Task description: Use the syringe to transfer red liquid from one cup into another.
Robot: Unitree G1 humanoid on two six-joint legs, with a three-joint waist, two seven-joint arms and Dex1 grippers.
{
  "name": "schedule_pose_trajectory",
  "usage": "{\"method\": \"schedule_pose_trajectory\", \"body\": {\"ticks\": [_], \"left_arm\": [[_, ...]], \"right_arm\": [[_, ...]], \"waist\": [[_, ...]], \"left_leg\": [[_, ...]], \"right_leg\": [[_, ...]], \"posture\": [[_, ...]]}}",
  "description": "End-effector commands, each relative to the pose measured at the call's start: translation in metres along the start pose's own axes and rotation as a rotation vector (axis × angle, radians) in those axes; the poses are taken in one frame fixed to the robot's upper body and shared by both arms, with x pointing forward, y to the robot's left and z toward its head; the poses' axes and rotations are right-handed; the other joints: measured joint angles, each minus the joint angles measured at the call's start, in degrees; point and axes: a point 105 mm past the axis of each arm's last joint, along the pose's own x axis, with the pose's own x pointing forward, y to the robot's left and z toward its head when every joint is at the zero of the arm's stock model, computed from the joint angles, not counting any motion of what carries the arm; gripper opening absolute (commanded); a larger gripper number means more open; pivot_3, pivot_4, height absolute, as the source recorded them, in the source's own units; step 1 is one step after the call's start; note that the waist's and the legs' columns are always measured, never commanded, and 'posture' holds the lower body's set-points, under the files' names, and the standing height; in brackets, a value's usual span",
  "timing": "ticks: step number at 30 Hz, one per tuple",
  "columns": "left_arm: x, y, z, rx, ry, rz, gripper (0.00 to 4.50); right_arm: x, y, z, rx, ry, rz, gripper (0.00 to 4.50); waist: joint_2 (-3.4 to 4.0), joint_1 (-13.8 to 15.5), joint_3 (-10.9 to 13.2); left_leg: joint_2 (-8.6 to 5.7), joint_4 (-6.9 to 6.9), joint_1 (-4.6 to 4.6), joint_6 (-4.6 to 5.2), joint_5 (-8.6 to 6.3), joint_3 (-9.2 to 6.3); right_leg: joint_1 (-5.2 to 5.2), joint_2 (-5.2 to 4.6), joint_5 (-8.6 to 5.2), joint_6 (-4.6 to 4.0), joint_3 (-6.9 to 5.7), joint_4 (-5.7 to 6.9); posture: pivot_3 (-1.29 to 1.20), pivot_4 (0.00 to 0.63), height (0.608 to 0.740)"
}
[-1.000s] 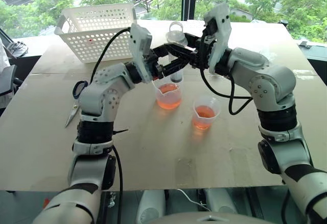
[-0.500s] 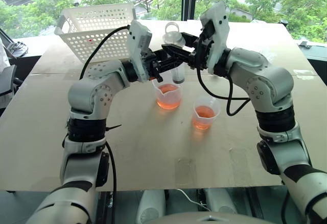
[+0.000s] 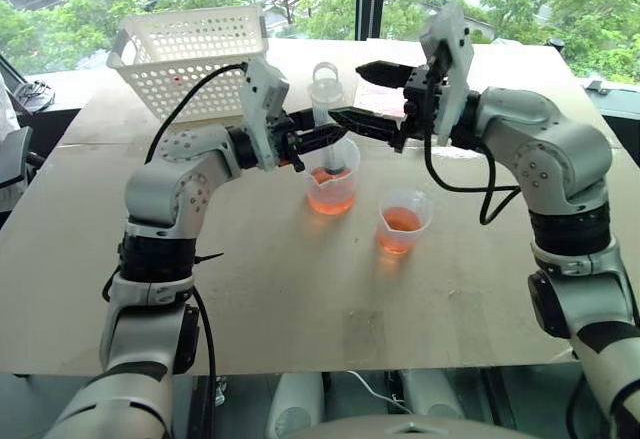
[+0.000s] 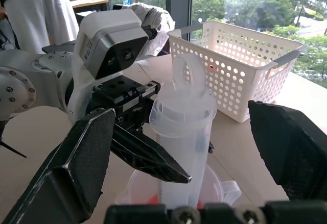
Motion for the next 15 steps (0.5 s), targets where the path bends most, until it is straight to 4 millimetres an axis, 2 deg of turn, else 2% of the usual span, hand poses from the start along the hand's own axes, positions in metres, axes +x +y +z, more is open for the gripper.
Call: {"method": "schedule_pose_trajectory", "body": {"ticks": [1,10,13,15], "left_arm": [[0.002,-0.004,0.005,0.066,-0.013,-0.008,1.44],[0.006,-0.004,-0.007,0.081,0.001,0.008,1.44],[0.005,-0.004,-0.01,0.08,0.004,0.014,1.44],[0.006,-0.005,-0.01,0.08,0.003,0.017,1.44]], "right_arm": [[-0.003,-0.001,0.024,-0.078,-0.064,0.005,4.5],[0.005,-0.011,0.017,-0.112,-0.008,-0.057,4.5],[0.007,-0.015,0.012,-0.119,0.014,-0.081,3.7],[0.009,-0.013,0.01,-0.118,0.022,-0.076,2.81]], "waist": [[0.0,0.0,0.0],[0.0,0.0,0.0],[0.0,0.0,0.0],[0.0,0.0,0.0]], "left_leg": [[0.0,0.0,0.0,0.0,0.0,0.0],[0.0,0.0,0.0,0.0,0.0,0.03],[0.0,0.0,0.0,0.0,0.0,0.04],[0.0,0.0,0.0,0.0,0.0,0.04]], "right_leg": [[0.0,0.0,0.0,0.0,0.0,0.01],[-0.02,0.0,0.0,0.0,0.02,0.01],[-0.02,0.0,0.0,0.0,0.02,0.01],[-0.02,0.0,0.0,0.0,0.02,0.02]], "posture": [[0.0,0.15,0.74],[0.0,0.15,0.74],[0.0,0.15,0.74],[0.0,0.15,0.74]]}}
